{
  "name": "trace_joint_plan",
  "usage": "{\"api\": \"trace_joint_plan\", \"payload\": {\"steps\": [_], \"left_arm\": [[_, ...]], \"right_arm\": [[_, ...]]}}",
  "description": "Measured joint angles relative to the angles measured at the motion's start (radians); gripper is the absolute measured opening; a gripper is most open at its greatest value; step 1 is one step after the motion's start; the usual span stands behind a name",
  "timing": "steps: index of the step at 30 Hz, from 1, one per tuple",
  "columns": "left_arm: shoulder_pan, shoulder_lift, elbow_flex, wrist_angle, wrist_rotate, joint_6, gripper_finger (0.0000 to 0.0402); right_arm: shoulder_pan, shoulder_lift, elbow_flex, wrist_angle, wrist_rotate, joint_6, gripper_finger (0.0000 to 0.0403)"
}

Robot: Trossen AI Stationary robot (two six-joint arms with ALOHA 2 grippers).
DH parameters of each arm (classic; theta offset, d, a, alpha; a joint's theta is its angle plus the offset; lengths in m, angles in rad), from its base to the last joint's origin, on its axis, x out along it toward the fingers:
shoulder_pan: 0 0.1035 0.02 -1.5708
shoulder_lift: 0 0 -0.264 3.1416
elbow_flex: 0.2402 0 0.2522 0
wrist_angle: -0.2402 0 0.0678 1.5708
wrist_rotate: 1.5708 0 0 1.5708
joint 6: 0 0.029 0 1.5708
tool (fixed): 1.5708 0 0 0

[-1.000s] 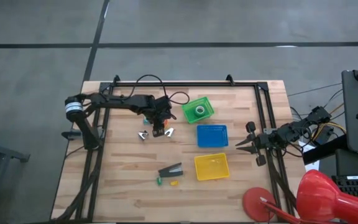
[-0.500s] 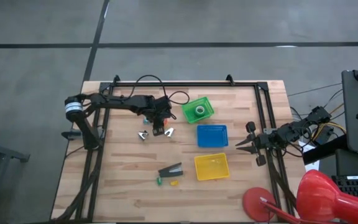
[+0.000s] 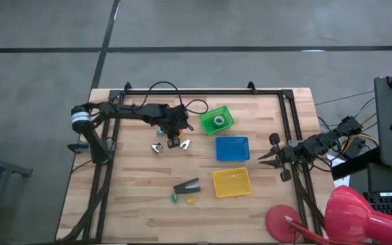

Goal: Pick and place Stapler, Stapler remover, tape
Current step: Put the orange tape into the green bin

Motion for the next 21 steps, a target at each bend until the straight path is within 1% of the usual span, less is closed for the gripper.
{"api": "trace_joint_plan", "payload": {"steps": [6, 13, 17, 21], "left_arm": [[0.000, -0.001, 0.062, -0.012, 0.000, 0.006, 0.0060], [0.000, -0.001, 0.151, -0.011, 0.010, 0.028, 0.0039], [-0.001, 0.001, 0.198, -0.010, 0.017, 0.034, 0.0047], [-0.002, 0.002, 0.230, -0.012, 0.072, 0.034, 0.0054]], "right_arm": [[0.000, 0.000, 0.000, 0.000, 0.000, -0.001, 0.0052], [0.000, 0.000, 0.000, 0.000, 0.000, 0.000, 0.0052], [0.000, 0.000, 0.000, 0.000, 0.000, 0.001, 0.0052], [0.000, 0.000, 0.000, 0.000, 0.000, 0.001, 0.0052]]}}
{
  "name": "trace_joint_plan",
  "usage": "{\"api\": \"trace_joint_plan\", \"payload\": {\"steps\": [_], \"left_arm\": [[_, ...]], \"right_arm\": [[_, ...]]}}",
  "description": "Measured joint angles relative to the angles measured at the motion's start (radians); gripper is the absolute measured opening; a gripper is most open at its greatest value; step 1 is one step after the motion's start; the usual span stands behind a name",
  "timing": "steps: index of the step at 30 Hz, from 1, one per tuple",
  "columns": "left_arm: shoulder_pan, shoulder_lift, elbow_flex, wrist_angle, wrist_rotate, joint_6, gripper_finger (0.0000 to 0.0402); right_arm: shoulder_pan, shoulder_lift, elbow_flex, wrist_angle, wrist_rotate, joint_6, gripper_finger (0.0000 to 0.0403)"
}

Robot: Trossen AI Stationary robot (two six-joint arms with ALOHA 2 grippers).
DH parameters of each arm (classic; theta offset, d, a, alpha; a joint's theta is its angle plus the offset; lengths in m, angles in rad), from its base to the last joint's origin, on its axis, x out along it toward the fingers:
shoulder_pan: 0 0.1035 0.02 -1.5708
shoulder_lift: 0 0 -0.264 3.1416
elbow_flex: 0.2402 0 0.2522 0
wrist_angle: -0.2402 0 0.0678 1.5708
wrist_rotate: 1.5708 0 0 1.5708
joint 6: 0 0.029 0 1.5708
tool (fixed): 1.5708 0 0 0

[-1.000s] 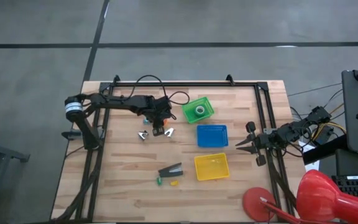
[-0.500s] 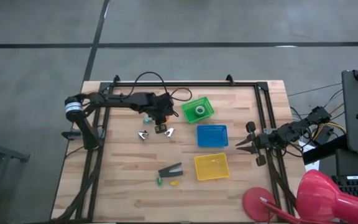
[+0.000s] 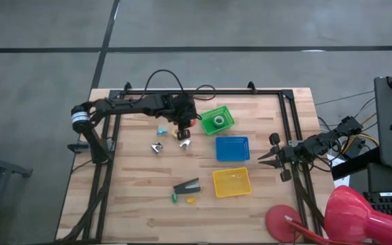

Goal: Pick and place Stapler, Stapler remover, tape
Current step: Put the orange tape into the green bin

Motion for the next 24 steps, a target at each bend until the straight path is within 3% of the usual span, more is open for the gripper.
{"api": "trace_joint_plan", "payload": {"steps": [12, 24], "left_arm": [[-0.002, 0.013, 0.096, 0.090, 0.032, -0.013, 0.0050], [-0.003, 0.207, 0.311, 0.075, 0.096, -0.019, 0.0051]], "right_arm": [[0.000, 0.000, 0.000, 0.000, 0.000, -0.002, 0.0052], [0.000, 0.000, 0.000, 0.000, 0.000, 0.000, 0.0052]]}}
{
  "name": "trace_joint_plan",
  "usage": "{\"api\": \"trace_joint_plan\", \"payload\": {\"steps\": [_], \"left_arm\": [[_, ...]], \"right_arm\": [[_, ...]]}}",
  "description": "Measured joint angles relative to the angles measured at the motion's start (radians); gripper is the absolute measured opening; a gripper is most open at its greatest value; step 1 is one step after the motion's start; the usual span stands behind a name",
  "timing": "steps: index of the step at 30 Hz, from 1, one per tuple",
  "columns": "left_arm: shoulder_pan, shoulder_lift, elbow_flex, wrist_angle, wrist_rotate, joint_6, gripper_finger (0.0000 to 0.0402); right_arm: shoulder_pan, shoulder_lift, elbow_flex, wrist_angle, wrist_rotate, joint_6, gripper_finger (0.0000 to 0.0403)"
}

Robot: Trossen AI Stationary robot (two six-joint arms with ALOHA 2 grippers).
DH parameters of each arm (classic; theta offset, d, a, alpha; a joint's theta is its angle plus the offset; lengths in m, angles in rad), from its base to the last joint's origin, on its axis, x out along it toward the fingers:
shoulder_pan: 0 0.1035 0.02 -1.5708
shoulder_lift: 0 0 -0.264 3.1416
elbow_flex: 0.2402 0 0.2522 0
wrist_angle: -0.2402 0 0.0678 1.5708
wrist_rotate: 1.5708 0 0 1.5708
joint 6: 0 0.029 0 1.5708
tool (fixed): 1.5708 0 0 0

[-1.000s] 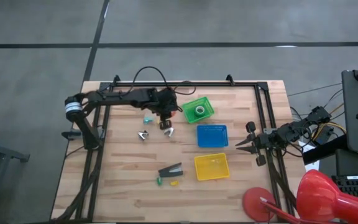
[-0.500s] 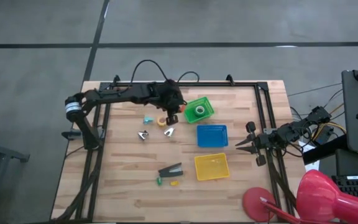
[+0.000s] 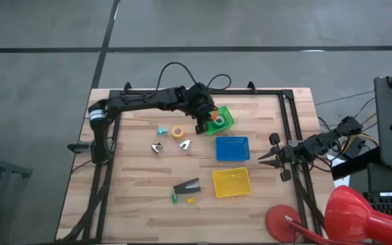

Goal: Pick and place Stapler, Stapler remover, tape
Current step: Put the orange tape into the green bin

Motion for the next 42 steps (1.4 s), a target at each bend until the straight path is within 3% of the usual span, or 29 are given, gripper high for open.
{"api": "trace_joint_plan", "payload": {"steps": [14, 42], "left_arm": [[-0.003, 0.240, 0.168, 0.001, 0.007, 0.007, 0.0054], [-0.001, 0.255, 0.117, 0.074, -0.029, 0.037, 0.0055]], "right_arm": [[0.000, 0.001, 0.000, 0.000, 0.000, -0.001, 0.0052], [0.000, 0.000, 0.000, 0.000, 0.000, -0.001, 0.0052]]}}
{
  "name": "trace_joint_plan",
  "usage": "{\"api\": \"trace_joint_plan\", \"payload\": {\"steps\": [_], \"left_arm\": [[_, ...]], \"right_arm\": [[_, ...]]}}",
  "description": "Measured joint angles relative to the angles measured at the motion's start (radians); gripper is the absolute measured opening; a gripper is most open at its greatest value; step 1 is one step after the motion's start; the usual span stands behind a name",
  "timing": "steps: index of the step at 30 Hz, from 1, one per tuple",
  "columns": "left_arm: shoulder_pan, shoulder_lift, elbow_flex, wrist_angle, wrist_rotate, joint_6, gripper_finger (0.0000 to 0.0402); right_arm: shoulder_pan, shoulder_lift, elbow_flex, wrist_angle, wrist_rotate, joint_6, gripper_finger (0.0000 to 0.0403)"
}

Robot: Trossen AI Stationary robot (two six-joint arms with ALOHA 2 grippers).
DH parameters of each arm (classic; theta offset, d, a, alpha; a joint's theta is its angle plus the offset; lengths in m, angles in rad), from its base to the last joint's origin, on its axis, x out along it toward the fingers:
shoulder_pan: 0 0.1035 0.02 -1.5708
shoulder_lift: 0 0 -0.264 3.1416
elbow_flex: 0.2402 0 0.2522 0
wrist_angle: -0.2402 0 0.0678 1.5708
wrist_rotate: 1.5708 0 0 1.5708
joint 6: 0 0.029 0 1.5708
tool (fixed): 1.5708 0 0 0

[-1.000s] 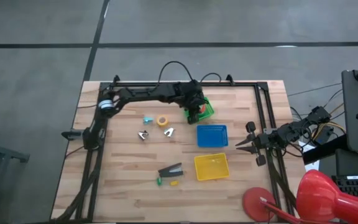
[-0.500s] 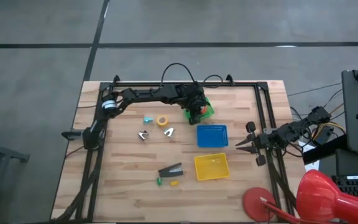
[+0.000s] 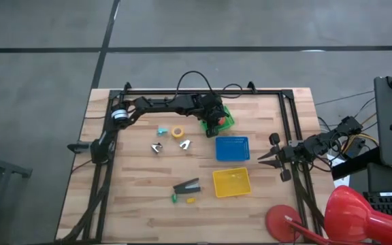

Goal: Pick and place Stapler, Stapler remover, tape
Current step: Put the orange tape into the green bin, then put the yellow tape into the orange bin

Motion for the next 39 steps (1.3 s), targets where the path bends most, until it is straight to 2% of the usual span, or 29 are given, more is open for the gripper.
{"api": "trace_joint_plan", "payload": {"steps": [18, 33, 39], "left_arm": [[0.002, 0.005, -0.004, 0.042, -0.008, 0.003, 0.0059], [0.002, -0.001, -0.012, 0.016, -0.007, -0.010, 0.0133], [0.002, -0.078, -0.006, -0.080, -0.085, 0.001, 0.0148]], "right_arm": [[0.000, 0.000, 0.000, 0.000, 0.000, 0.001, 0.0052], [0.000, 0.000, 0.000, 0.000, 0.000, 0.000, 0.0052], [0.000, 0.000, 0.000, 0.000, 0.000, 0.000, 0.0052]]}}
